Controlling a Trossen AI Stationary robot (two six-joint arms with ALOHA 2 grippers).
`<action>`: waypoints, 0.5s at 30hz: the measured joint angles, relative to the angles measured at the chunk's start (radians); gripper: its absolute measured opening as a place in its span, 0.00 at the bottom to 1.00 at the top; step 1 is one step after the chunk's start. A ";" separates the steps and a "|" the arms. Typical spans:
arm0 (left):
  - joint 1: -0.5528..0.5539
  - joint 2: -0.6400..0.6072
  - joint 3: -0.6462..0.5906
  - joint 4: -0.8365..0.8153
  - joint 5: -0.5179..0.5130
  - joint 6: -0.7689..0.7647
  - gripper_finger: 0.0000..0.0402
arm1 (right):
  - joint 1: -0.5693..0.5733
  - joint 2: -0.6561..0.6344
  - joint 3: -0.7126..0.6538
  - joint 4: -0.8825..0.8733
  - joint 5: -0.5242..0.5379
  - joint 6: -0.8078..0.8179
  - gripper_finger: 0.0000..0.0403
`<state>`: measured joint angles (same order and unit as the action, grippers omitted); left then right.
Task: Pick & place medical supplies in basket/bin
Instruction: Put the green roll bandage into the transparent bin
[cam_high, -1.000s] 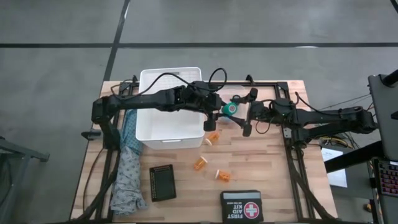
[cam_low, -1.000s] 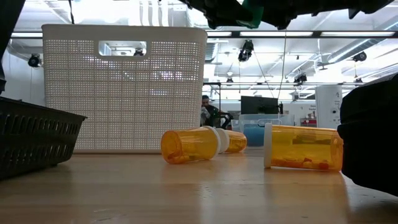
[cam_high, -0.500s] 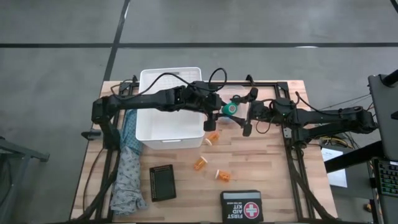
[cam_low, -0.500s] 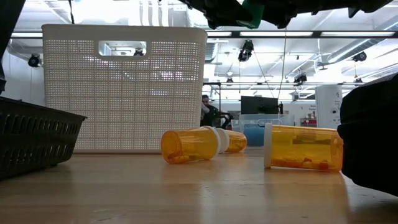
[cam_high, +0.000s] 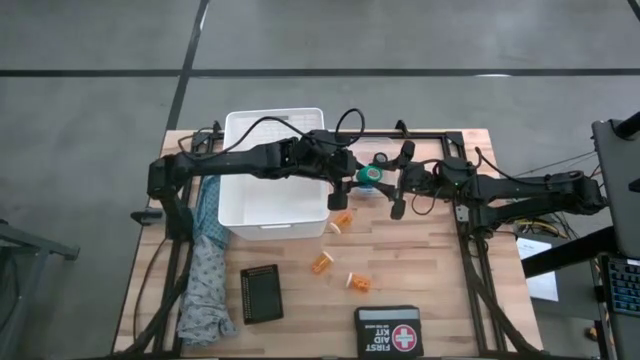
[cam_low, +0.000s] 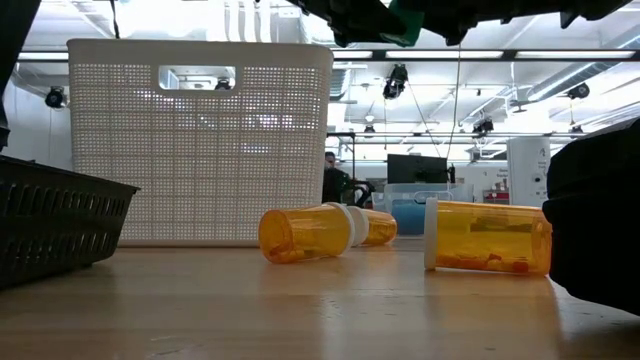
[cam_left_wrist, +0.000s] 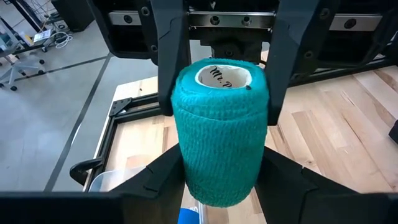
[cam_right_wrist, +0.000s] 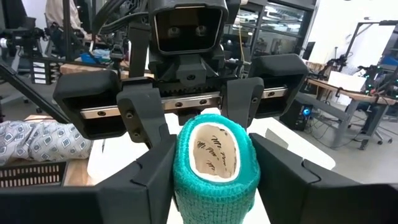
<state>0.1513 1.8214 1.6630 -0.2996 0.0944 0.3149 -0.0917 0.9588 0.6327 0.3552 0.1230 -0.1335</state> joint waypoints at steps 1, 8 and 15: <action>0.000 0.000 0.000 0.000 0.000 0.000 0.42 | 0.000 0.000 0.000 0.000 0.000 -0.001 0.45; 0.000 0.000 0.000 0.000 0.001 0.000 0.42 | 0.000 0.000 0.000 0.000 0.000 0.000 0.45; 0.000 0.000 0.000 0.004 0.003 0.000 0.42 | 0.000 0.000 0.000 0.000 0.000 0.001 0.46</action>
<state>0.1513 1.8214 1.6630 -0.2955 0.0971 0.3152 -0.0917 0.9588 0.6327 0.3550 0.1234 -0.1322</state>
